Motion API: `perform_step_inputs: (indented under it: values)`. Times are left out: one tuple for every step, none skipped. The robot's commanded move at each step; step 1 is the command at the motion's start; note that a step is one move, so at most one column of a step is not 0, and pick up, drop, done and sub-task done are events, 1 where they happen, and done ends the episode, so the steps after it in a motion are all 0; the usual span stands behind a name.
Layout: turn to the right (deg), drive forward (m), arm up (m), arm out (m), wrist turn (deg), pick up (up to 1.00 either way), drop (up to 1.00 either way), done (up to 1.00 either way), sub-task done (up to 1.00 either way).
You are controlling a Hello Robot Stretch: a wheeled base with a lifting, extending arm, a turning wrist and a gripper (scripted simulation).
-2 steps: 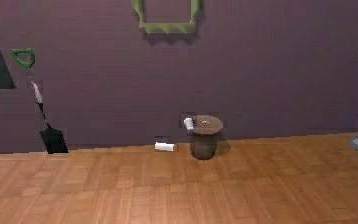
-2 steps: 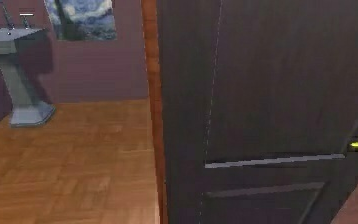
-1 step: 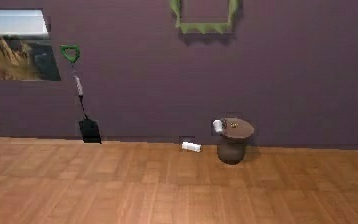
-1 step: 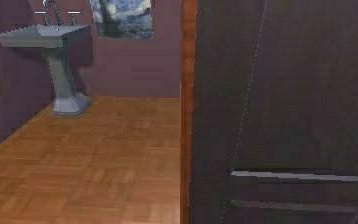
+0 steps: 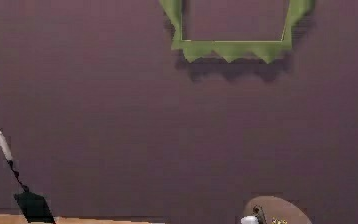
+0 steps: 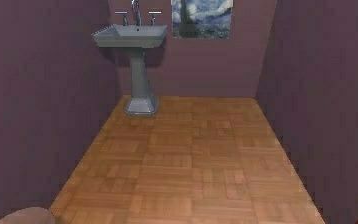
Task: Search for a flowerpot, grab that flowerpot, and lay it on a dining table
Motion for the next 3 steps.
perform_step_inputs:
  values:
    - [-21.0,0.00,0.00,0.00,0.0,0.00,0.00,0.00,0.00]
    - [0.0,0.10,0.00,0.00,0.0,0.00,0.00,0.00,0.00]
    - [-33.0,0.00,0.00,0.00,0.0,0.00,0.00,0.00,0.00]
